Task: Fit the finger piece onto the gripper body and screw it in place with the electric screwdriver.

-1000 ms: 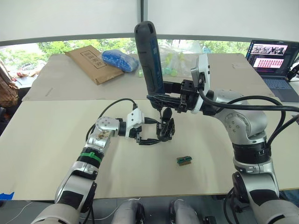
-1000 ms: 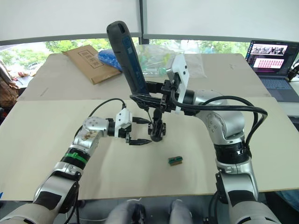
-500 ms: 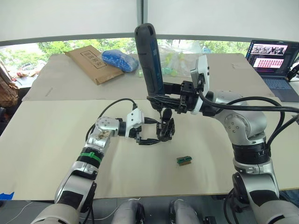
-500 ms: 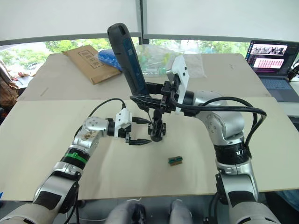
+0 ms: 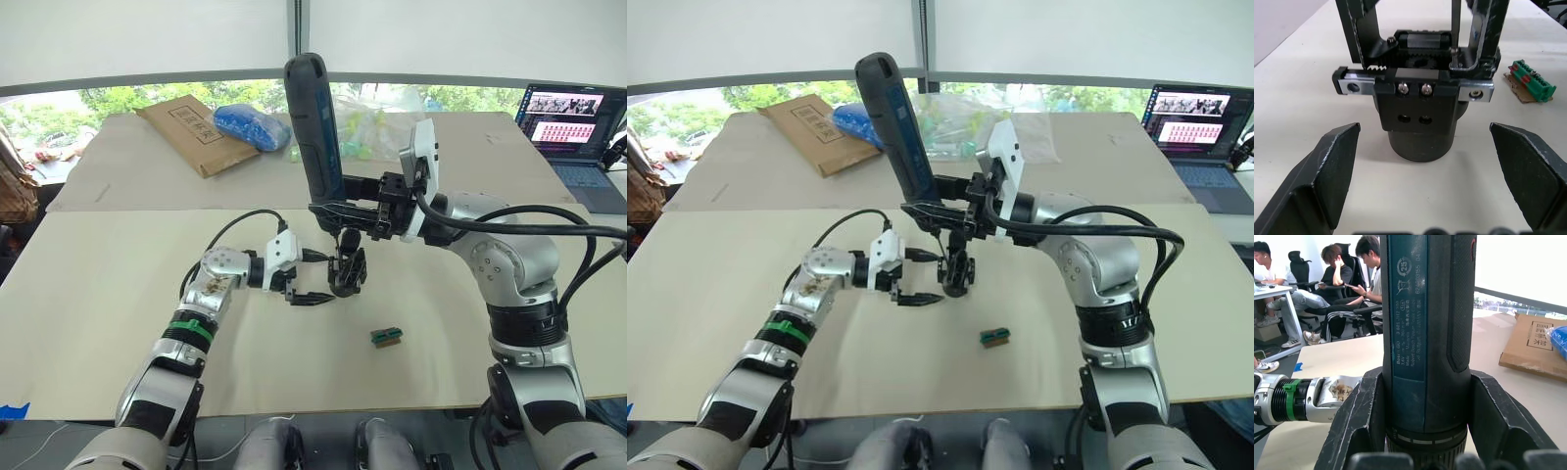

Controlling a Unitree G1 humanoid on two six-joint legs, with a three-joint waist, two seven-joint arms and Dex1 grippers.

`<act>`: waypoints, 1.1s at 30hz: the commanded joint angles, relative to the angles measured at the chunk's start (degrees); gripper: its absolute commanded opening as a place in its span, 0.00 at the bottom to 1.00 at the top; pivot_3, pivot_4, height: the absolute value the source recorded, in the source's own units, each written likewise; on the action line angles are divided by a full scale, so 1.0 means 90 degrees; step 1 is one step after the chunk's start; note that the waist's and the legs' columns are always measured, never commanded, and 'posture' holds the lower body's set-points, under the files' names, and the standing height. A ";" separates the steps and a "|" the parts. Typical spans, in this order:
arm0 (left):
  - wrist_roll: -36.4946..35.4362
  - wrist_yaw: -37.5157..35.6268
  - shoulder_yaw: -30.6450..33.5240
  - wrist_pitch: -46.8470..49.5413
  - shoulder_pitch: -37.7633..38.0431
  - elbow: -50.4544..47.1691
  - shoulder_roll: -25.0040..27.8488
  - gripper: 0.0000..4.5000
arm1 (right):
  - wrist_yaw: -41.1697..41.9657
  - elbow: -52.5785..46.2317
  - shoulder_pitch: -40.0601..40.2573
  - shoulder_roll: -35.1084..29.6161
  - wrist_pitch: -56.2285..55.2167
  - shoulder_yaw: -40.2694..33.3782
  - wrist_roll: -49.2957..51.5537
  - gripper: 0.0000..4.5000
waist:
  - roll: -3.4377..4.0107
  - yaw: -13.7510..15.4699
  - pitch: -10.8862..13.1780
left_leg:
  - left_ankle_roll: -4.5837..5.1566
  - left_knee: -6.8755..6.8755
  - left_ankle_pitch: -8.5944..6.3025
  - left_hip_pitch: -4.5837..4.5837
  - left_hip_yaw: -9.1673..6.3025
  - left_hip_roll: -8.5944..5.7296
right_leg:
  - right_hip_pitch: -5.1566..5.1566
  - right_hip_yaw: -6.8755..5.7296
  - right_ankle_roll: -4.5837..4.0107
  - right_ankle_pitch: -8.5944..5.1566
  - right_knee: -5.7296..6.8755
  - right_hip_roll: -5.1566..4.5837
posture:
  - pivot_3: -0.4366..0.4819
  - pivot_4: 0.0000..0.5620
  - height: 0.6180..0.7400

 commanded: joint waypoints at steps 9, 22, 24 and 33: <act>0.0280 0.0172 -0.0080 -0.0501 -0.0447 0.0807 -0.0467 1.00 | -0.0044 -0.0388 0.0128 -0.0013 -0.0290 -0.0157 0.0052 0.42 | 0.0000 0.0006 0.0000 | 0.0000 0.0001 0.0000 0.0000 -0.0001 -0.0001 | 0.0002 -0.0001 0.0000 0.0000 -0.0001 0.0000 | 0.48 0.27 0.93; 0.0437 0.0357 0.0040 -0.1132 -0.0941 0.2152 -0.0803 0.81 | -0.0268 -0.0521 0.0392 0.0039 -0.0518 -0.0173 0.0035 0.42 | -0.0001 0.0007 0.0000 | 0.0000 0.0001 0.0000 0.0000 -0.0001 -0.0001 | 0.0002 0.0000 0.0000 0.0000 -0.0002 -0.0001 | 0.48 0.27 0.93; 0.0398 0.0362 0.0091 -0.1126 -0.0990 0.2276 -0.0835 0.61 | -0.0286 -0.0525 0.0457 0.0049 -0.0592 -0.0161 0.0008 0.42 | -0.0001 0.0008 0.0000 | 0.0000 0.0002 0.0000 0.0001 -0.0002 -0.0001 | 0.0002 0.0000 0.0000 0.0000 -0.0001 -0.0001 | 0.48 0.27 0.93; 0.0460 0.0299 0.0109 -0.1254 -0.1088 0.2520 -0.0868 0.51 | -0.0131 -0.0427 0.0976 0.0175 -0.1148 -0.0406 0.0160 0.42 | -0.0003 0.0016 -0.0001 | 0.0001 0.0005 0.0000 0.0001 -0.0004 -0.0001 | 0.0004 0.0000 0.0000 0.0000 -0.0003 -0.0002 | 0.48 0.27 0.93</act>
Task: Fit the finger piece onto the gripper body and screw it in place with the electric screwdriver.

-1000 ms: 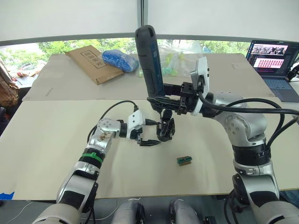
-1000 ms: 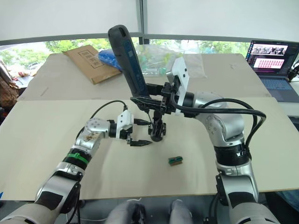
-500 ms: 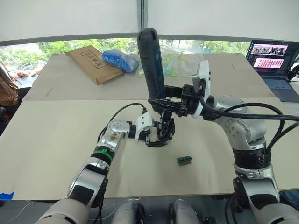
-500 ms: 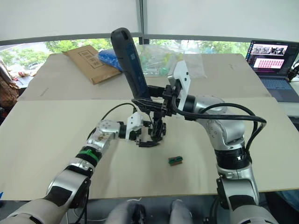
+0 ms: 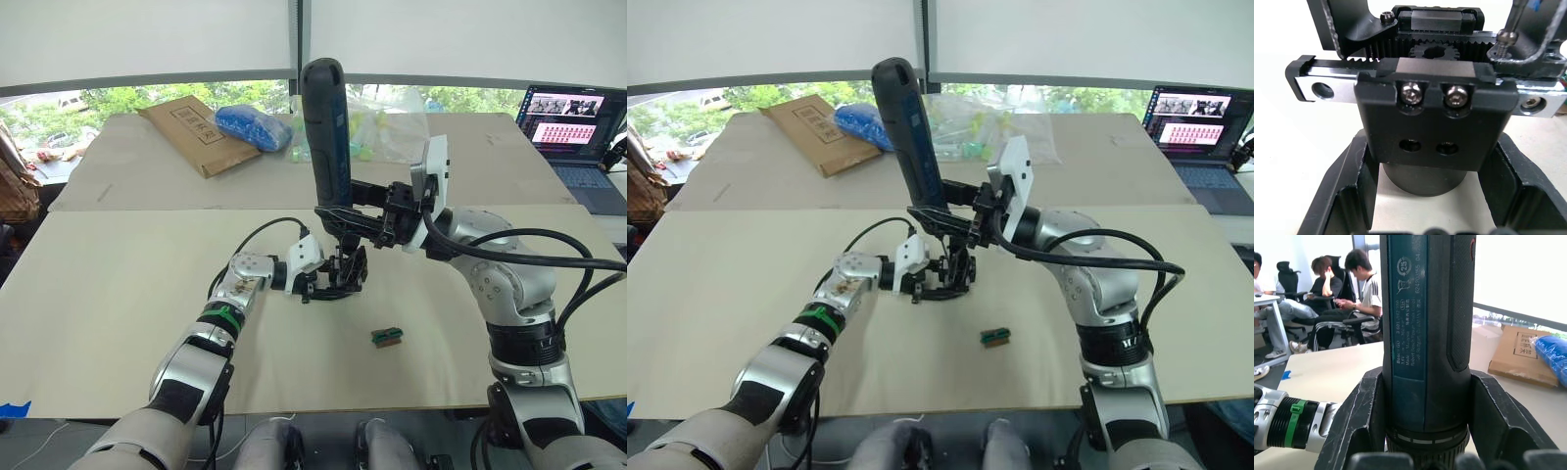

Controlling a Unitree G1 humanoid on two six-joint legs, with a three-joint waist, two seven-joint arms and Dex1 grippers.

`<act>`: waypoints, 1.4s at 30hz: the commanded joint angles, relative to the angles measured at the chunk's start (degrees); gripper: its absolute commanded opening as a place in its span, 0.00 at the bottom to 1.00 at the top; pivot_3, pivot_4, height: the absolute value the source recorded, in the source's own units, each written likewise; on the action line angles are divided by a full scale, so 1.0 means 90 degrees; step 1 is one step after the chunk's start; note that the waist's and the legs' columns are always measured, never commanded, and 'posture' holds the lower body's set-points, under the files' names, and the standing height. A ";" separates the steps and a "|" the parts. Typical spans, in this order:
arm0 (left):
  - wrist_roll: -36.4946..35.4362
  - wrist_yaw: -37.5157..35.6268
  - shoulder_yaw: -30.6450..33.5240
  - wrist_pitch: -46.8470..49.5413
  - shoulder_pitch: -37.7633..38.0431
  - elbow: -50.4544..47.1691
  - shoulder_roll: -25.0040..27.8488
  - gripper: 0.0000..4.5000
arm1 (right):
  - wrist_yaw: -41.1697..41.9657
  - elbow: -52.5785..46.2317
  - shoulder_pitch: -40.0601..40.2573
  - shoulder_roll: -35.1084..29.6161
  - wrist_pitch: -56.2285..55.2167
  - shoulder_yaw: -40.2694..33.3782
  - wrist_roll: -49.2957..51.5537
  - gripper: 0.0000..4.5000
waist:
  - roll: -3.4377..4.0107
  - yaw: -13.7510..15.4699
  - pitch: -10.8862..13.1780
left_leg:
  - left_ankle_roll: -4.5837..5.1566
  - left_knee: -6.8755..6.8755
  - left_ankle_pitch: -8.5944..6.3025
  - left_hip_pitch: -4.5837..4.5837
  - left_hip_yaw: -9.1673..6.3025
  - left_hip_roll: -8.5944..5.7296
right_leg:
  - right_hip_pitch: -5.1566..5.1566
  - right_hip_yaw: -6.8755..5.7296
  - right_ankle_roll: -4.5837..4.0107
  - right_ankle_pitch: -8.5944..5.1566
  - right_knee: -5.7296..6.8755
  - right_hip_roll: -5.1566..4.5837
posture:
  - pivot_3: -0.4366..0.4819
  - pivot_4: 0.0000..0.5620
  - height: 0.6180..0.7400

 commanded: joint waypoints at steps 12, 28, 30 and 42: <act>0.0135 0.0049 0.0134 -0.0219 -0.0262 0.0165 0.0017 0.51 | 0.0226 0.0592 0.0785 0.0075 -0.1112 0.0069 -0.0418 0.42 | -0.0011 -0.0003 -0.0008 | 0.0000 0.0001 0.0000 0.0014 0.0000 0.0001 | 0.0009 0.0004 0.0000 0.0000 -0.0005 0.0000 | 0.48 0.27 0.93; 0.0234 0.0104 0.0142 -0.0285 -0.0304 0.0218 0.0046 0.51 | 0.0514 0.0626 0.1099 -0.0336 -0.0486 0.0339 -0.0163 0.42 | -0.0034 -0.0004 -0.0032 | 0.0000 0.0000 -0.0001 0.0040 -0.0001 0.0005 | 0.0022 0.0014 -0.0003 0.0001 -0.0008 -0.0007 | 0.48 0.27 0.93; 0.0244 0.0111 0.0140 -0.0306 -0.0315 0.0239 0.0047 0.51 | 0.0530 0.0528 0.1111 -0.0358 -0.0462 0.0358 -0.0145 0.42 | -0.0035 -0.0004 -0.0034 | 0.0000 0.0000 -0.0001 0.0040 -0.0002 0.0006 | 0.0022 0.0014 -0.0004 0.0001 -0.0007 -0.0007 | 0.48 0.27 0.93; 0.0248 0.0143 0.0167 -0.0344 -0.0277 0.0211 0.0011 0.51 | 0.0309 0.1229 0.1257 -0.0302 -0.1434 0.0640 -0.1034 0.42 | -0.0055 -0.0003 -0.0064 | 0.0000 -0.0001 -0.0002 0.0044 -0.0002 0.0006 | 0.0024 0.0014 -0.0005 0.0001 -0.0007 -0.0009 | 0.48 0.27 0.93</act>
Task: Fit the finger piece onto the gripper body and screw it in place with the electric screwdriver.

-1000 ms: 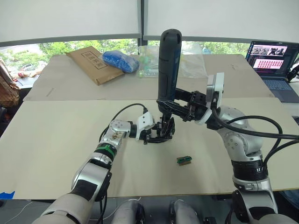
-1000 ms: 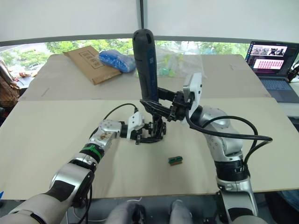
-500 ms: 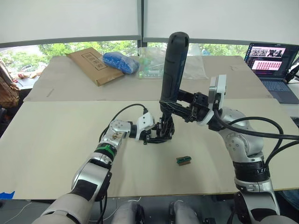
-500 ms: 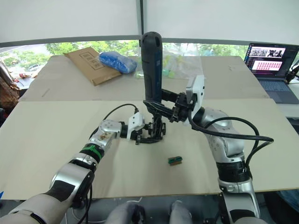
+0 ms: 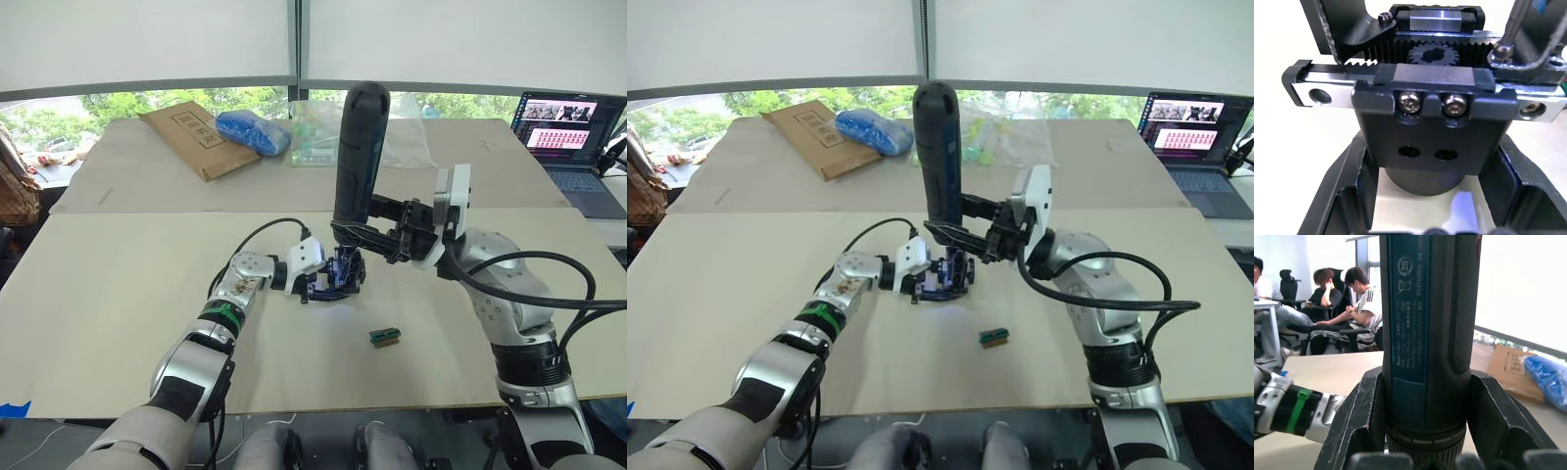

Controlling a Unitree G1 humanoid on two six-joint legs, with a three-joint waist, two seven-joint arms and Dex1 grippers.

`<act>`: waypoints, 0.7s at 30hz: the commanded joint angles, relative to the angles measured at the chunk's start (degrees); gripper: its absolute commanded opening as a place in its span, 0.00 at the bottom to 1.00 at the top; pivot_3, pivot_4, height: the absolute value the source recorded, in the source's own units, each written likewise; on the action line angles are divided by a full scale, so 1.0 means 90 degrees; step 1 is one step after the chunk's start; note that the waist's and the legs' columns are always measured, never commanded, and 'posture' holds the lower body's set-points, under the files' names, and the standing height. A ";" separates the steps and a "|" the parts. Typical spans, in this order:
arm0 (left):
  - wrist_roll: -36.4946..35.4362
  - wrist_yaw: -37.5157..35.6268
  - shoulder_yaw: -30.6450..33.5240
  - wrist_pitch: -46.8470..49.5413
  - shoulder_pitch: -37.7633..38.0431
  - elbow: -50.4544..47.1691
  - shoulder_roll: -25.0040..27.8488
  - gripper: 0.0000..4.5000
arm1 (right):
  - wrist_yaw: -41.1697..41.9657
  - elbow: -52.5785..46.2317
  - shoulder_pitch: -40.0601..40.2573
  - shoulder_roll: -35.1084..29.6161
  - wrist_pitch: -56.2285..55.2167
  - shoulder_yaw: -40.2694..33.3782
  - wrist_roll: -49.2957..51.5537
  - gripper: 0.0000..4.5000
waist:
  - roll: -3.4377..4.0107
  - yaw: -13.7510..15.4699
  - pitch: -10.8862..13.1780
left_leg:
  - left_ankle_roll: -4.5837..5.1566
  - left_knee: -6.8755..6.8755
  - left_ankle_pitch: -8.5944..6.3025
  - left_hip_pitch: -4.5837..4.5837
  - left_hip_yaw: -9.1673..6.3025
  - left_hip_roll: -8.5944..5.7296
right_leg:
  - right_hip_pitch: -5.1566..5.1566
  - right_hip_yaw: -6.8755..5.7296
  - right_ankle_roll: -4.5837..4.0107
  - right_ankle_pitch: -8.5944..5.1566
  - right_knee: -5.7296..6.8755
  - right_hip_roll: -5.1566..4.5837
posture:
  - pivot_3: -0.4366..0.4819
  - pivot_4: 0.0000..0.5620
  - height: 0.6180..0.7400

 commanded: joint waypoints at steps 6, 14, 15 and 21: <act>-0.0040 0.0028 0.0168 -0.0121 -0.0080 -0.0139 0.0070 0.51 | -0.0091 0.1100 0.0564 -0.0318 -0.0035 0.0488 -0.0826 0.42 | -0.0046 -0.0004 -0.0050 | -0.0001 -0.0001 0.0000 0.0009 -0.0001 0.0004 | 0.0005 0.0001 -0.0001 -0.0001 0.0000 -0.0001 | 0.48 0.27 0.93; -0.0031 0.0010 0.0165 -0.0134 -0.0052 -0.0135 0.0084 0.51 | -0.0129 0.0701 0.0625 -0.0387 0.0302 0.0466 -0.0513 0.42 | -0.0060 -0.0005 -0.0063 | -0.0002 -0.0007 -0.0002 0.0036 -0.0008 0.0011 | 0.0010 0.0003 -0.0009 -0.0004 -0.0001 -0.0012 | 0.48 0.27 0.93; -0.0025 0.0011 0.0164 -0.0136 -0.0059 -0.0126 0.0083 0.51 | -0.0209 0.0561 0.0553 -0.0372 0.0432 0.0386 -0.0383 0.42 | -0.0060 -0.0005 -0.0063 | -0.0002 -0.0007 -0.0002 0.0036 -0.0009 0.0011 | 0.0009 0.0003 -0.0009 -0.0004 -0.0001 -0.0013 | 0.48 0.27 0.93; 0.0023 0.0007 0.0131 -0.0163 -0.0075 -0.0056 0.0065 0.51 | -0.0762 -0.0584 -0.0459 -0.0363 0.1115 -0.0387 0.0701 0.42 | -0.0057 -0.0003 -0.0060 | -0.0002 -0.0010 -0.0002 0.0018 -0.0007 0.0011 | -0.0004 0.0002 -0.0013 -0.0004 0.0002 -0.0030 | 0.48 0.27 0.93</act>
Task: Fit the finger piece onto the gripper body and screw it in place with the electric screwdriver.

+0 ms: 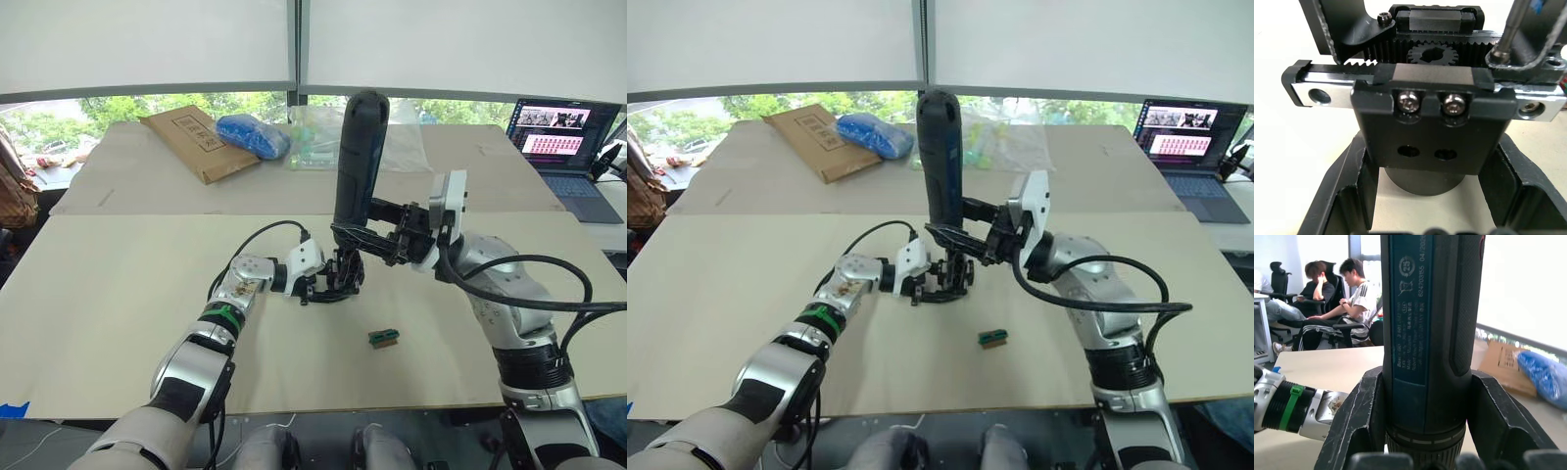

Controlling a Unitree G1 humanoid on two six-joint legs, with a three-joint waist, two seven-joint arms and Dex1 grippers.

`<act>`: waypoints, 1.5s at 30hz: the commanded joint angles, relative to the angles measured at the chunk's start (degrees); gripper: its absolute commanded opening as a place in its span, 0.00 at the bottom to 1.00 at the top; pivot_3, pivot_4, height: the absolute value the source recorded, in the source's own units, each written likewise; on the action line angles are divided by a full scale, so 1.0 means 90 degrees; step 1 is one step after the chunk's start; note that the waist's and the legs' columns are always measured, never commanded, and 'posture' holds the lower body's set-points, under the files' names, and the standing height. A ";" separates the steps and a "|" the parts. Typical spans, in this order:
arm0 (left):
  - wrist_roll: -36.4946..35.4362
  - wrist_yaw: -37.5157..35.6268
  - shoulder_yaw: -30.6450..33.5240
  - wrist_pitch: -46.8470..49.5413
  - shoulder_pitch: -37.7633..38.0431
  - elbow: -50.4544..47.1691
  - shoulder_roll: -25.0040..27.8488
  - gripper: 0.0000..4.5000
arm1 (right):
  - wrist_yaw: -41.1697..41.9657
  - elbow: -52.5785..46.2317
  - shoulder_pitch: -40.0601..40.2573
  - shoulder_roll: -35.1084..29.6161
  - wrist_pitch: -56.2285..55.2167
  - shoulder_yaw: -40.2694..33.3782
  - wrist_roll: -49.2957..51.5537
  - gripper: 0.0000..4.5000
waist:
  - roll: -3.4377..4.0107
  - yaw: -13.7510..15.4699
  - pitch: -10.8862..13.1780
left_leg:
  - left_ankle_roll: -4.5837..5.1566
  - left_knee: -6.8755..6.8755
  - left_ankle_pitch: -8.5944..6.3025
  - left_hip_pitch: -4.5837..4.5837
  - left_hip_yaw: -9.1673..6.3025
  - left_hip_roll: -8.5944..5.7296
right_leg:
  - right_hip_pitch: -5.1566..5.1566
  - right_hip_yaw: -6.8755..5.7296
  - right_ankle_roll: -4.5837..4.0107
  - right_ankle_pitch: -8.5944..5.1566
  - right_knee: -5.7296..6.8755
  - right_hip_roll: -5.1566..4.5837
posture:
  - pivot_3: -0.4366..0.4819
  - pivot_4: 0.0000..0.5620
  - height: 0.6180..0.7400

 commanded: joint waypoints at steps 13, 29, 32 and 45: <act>-0.0068 -0.0616 0.0095 0.0250 -0.0043 -0.0461 0.0337 1.00 | -0.0393 -0.1687 -0.0552 -0.0494 0.2024 -0.1347 0.2961 0.42 | 0.0009 0.0032 0.0019 | 0.0005 0.0009 0.0000 -0.0065 -0.0005 -0.0007 | -0.0035 -0.0023 -0.0002 0.0005 -0.0009 0.0012 | 0.48 0.27 0.93; -0.1560 -0.1775 -0.0555 0.3284 0.2132 -0.5951 0.1262 1.00 | -0.1702 -0.3938 0.3835 -0.0375 0.0569 -0.2306 0.1215 0.42 | 0.0013 0.0155 0.0024 | 0.0009 0.0023 -0.0004 -0.0060 -0.0007 -0.0011 | -0.0019 -0.0004 0.0015 0.0003 -0.0012 0.0019 | 0.48 0.27 0.93; -0.1435 -0.1463 -0.0675 0.3114 0.2173 -0.5741 0.0998 1.00 | -0.2020 -0.4142 0.4324 0.0029 0.0165 -0.2131 0.0668 0.42 | 0.0014 0.0155 0.0024 | 0.0009 0.0021 -0.0004 -0.0059 -0.0007 -0.0011 | -0.0021 -0.0004 0.0016 0.0002 -0.0009 0.0024 | 0.48 0.27 0.93; -0.1257 -0.1292 -0.0979 0.2757 0.1940 -0.5089 0.0763 1.00 | -0.2200 -0.4009 0.4919 0.0545 -0.0629 -0.1601 -0.0131 0.42 | 0.0016 0.0152 0.0026 | 0.0004 0.0014 -0.0001 -0.0050 -0.0005 -0.0010 | -0.0019 -0.0001 0.0013 -0.0004 -0.0010 0.0032 | 0.48 0.27 0.93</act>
